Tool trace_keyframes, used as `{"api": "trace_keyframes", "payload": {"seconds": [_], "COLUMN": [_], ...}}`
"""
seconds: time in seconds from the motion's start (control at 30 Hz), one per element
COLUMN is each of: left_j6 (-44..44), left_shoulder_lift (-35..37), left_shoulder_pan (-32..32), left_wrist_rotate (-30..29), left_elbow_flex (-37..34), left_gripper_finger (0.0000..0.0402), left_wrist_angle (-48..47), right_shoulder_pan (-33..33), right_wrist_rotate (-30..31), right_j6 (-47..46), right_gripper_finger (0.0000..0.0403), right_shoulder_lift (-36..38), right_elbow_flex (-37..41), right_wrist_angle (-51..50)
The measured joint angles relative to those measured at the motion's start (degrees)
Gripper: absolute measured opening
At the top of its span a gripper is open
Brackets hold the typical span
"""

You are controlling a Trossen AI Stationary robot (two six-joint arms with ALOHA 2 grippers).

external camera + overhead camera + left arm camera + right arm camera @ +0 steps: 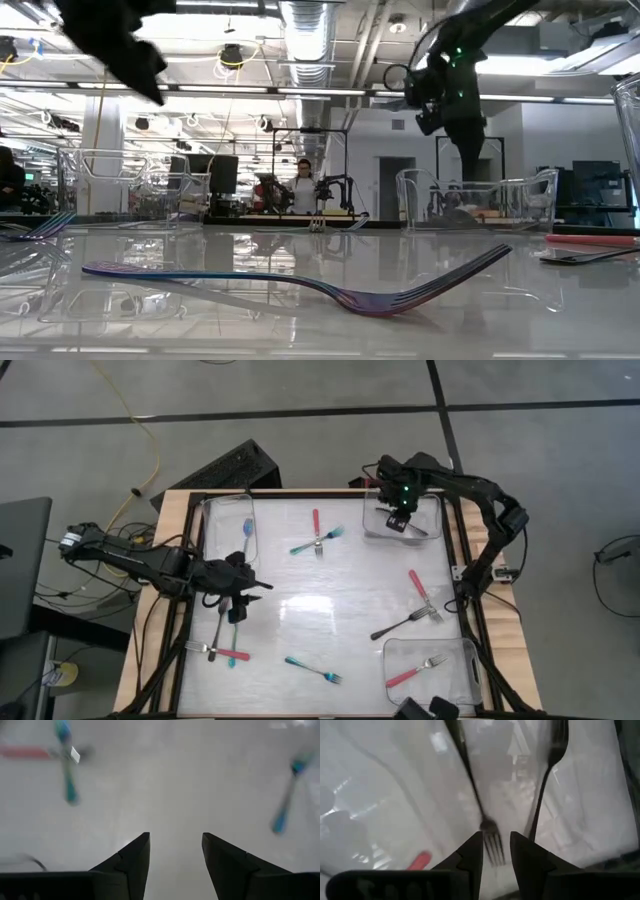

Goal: Sort silverware by color (type)
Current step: Put the blue fork into the left transparent bin

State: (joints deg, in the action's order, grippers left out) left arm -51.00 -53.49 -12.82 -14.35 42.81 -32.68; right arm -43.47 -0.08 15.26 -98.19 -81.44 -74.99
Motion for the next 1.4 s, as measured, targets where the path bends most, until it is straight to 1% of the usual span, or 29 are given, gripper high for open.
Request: {"api": "trace_keyframes", "payload": {"seconds": [0.13,0.3,0.43,0.67,0.87,0.97,1.13,1.4], "left_j6": [-6.79,-19.4,-30.03,-42.91,-52.22,-55.09,-56.78,-57.31], "left_shoulder_lift": [0.0,-0.37,-2.52,-12.17,-21.57,-25.48,-30.24,-34.38], "left_shoulder_pan": [-0.75,-4.19,-7.97,-15.14,-17.38,-18.02,-18.76,-19.04], "left_wrist_rotate": [4.4,4.9,5.16,5.5,4.68,5.72,8.84,10.01], "left_elbow_flex": [0.0,0.0,0.0,0.0,0.0,-0.02,-0.02,0.31], "left_gripper_finger": [0.0165,0.0165,0.0165,0.0165,0.0165,0.0165,0.0165,0.0161], "left_wrist_angle": [-6.8,-13.64,-14.68,-14.35,-14.37,-13.25,-9.68,-6.72], "right_shoulder_pan": [4.06,11.04,16.24,23.54,28.18,29.83,31.67,33.03], "right_wrist_rotate": [-0.22,-1.82,-1.95,-1.97,-1.95,-1.95,-1.95,-1.93], "right_j6": [-2.99,-5.65,-8.92,-15.46,-18.49,-18.92,-18.9,-18.91], "right_gripper_finger": [0.0122,0.0122,0.0122,0.0122,0.0122,0.0122,0.0122,0.0122], "right_shoulder_lift": [1.67,6.8,11.69,18.34,20.93,21.06,21.11,21.11], "right_elbow_flex": [-2.46,-2.61,-2.61,-2.61,-2.61,-2.61,-2.61,-2.61], "right_wrist_angle": [-2.22,0.26,2.41,6.22,7.35,7.31,7.04,6.45]}}
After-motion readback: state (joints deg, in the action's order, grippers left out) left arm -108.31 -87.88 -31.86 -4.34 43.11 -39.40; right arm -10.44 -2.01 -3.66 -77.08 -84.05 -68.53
